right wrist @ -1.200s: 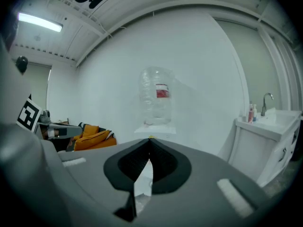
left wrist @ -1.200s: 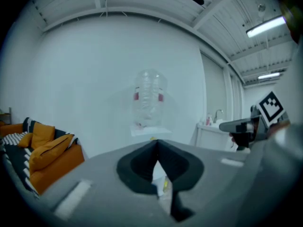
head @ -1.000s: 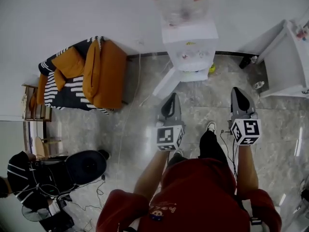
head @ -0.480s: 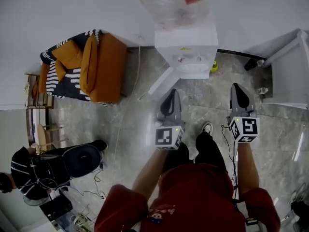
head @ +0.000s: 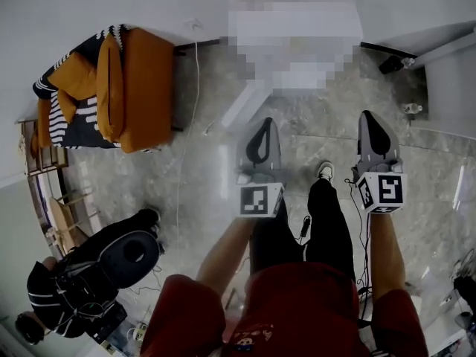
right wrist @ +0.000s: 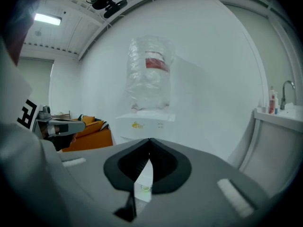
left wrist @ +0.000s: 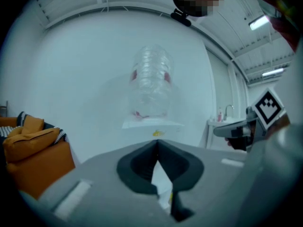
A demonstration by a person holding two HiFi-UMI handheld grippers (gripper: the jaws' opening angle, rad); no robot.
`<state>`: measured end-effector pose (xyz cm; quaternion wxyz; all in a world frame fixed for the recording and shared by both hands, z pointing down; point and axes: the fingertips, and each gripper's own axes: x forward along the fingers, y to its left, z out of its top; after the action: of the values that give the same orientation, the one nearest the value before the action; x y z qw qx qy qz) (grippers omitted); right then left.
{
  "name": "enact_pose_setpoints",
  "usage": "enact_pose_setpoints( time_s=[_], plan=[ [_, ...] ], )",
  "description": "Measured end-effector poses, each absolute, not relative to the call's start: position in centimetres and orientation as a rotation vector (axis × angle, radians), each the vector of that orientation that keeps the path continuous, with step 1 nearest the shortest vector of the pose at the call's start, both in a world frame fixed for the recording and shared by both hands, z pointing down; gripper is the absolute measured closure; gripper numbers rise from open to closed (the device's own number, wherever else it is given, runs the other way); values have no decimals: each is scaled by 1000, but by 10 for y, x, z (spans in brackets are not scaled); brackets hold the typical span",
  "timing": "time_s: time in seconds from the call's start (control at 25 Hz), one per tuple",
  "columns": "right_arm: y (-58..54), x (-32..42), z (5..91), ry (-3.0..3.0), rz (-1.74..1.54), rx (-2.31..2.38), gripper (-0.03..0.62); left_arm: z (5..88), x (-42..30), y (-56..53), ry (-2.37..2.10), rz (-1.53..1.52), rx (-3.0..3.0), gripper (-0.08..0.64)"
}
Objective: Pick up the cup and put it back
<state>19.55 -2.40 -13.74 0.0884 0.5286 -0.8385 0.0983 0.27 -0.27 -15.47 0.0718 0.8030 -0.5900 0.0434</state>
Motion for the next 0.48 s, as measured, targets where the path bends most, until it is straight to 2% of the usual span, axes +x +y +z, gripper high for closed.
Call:
enact_pose_setpoints(
  time_s=[0.24, 0.48],
  plan=[
    [-29, 136, -68, -2397, 329, 1594, 594, -91, -55, -27, -1720, 143, 2449, 560],
    [-45, 96, 33, -2388, 293, 1561, 594, 13, -78, -39, -1641, 150, 2492, 560]
  ],
)
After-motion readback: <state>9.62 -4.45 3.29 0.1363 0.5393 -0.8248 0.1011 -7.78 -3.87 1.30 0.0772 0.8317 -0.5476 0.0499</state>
